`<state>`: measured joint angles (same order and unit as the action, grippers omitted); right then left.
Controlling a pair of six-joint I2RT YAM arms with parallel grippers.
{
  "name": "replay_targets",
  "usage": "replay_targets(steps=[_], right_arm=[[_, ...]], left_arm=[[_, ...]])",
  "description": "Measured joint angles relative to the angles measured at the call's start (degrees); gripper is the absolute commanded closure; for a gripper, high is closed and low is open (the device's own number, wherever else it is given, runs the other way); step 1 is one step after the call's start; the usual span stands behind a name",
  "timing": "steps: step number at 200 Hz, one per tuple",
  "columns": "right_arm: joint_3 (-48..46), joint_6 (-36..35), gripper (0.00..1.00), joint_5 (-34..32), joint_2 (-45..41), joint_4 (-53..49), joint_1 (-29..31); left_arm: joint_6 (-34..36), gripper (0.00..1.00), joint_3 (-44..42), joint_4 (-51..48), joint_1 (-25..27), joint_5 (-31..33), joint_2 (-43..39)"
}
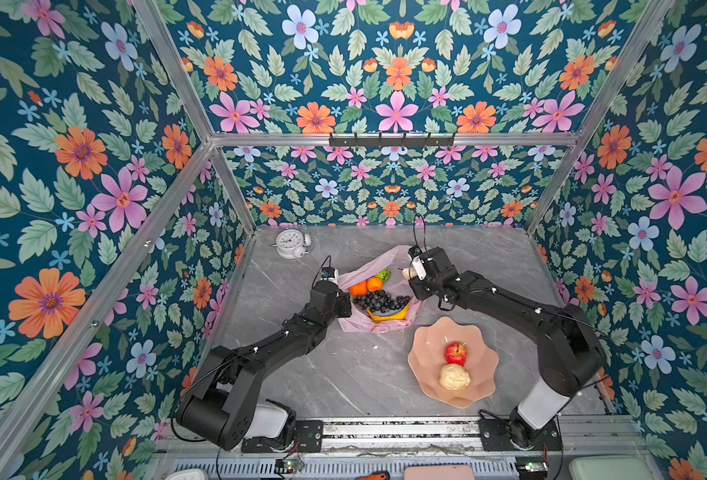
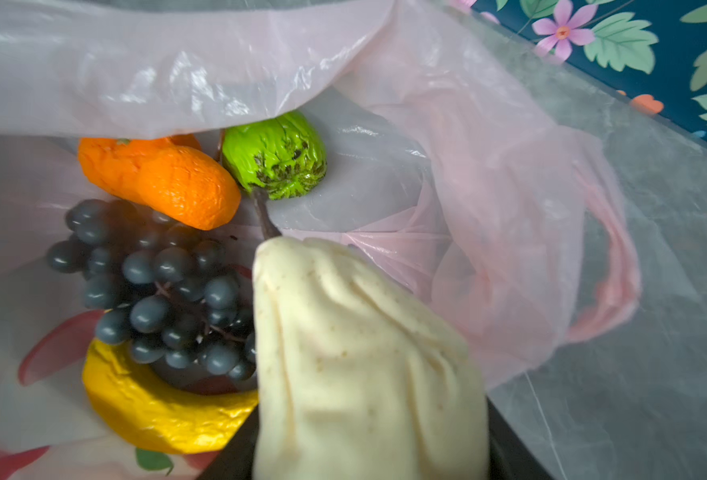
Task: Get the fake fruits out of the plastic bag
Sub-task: 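Grasp the pale pear with the right gripper and lift it out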
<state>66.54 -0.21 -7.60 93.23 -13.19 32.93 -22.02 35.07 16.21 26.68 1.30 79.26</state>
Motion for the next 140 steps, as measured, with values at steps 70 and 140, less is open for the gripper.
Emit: replay_targets(steps=[70,140], right_arm=[[-18.8,15.3,0.55,-0.2,-27.9,-0.4,2.9],[-30.7,28.7,0.59,-3.5,-50.8,-12.1,8.1]], left_arm=[[-0.1,1.00,0.0,0.0,0.0,0.0,0.0],[-0.1,1.00,0.0,0.0,0.0,-0.1,0.4]])
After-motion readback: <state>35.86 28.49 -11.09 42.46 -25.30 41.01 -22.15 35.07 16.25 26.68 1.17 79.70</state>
